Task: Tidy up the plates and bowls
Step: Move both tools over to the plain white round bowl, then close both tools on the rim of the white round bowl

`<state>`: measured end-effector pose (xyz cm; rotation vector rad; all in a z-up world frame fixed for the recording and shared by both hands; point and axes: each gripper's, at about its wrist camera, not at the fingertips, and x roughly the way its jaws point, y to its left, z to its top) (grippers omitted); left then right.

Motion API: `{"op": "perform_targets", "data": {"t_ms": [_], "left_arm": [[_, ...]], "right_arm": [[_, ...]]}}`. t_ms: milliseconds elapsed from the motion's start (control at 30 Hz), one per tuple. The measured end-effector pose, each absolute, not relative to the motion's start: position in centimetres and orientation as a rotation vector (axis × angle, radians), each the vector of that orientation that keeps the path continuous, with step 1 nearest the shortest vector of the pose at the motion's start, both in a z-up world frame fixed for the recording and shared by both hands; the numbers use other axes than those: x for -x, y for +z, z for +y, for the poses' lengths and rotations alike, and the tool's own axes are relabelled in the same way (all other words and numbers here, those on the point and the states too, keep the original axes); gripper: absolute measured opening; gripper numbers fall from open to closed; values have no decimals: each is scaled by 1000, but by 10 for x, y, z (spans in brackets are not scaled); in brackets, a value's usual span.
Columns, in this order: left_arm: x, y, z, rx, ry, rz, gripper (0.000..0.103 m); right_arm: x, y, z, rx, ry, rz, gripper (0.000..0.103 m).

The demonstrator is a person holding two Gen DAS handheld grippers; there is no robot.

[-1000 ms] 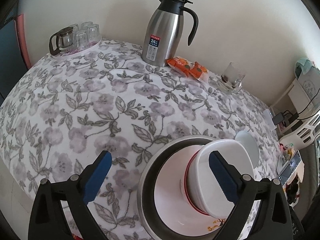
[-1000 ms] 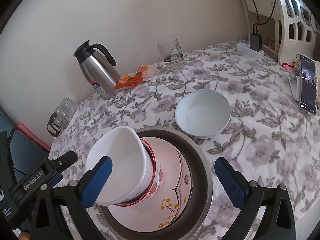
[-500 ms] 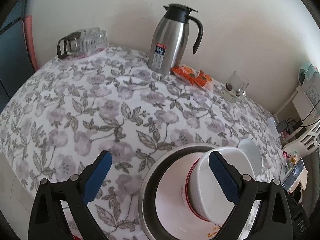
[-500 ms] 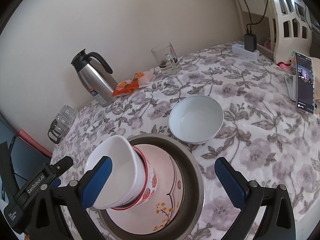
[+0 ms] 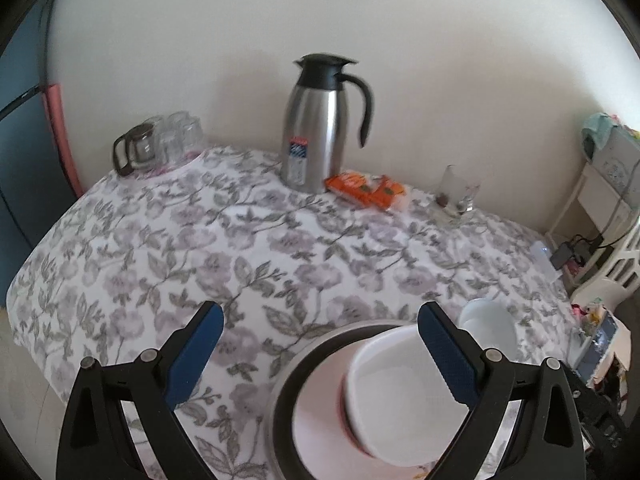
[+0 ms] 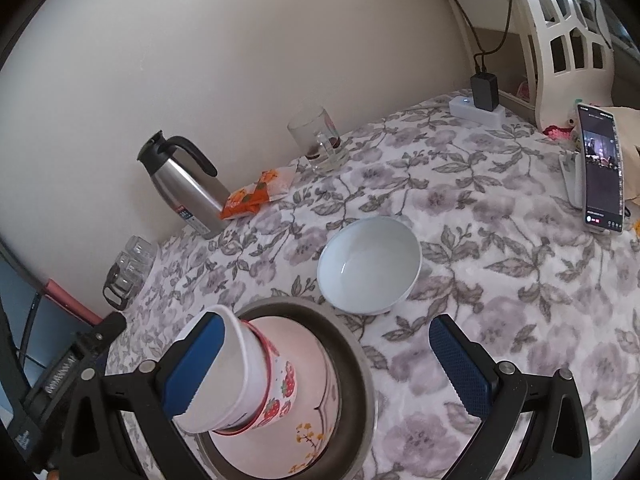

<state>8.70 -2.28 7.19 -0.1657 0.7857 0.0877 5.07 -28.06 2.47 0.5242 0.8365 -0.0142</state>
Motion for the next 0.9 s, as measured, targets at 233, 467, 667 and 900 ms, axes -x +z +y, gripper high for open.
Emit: {"op": "perform_targets", "data": {"t_ms": [233, 467, 667, 900], "left_arm": [[-95, 97, -59, 135, -21, 788, 98], [-111, 105, -100, 128, -108, 823, 98], [-130, 93, -147, 85, -184, 927, 98], [-157, 66, -184, 46, -186, 1056, 98]], "right_arm": [[-54, 18, -322, -551, -110, 851, 103], [-56, 7, -364, -626, -163, 829, 103], [-66, -9, -376, -671, -150, 828, 103], [-81, -36, -377, -681, -159, 890, 99]]}}
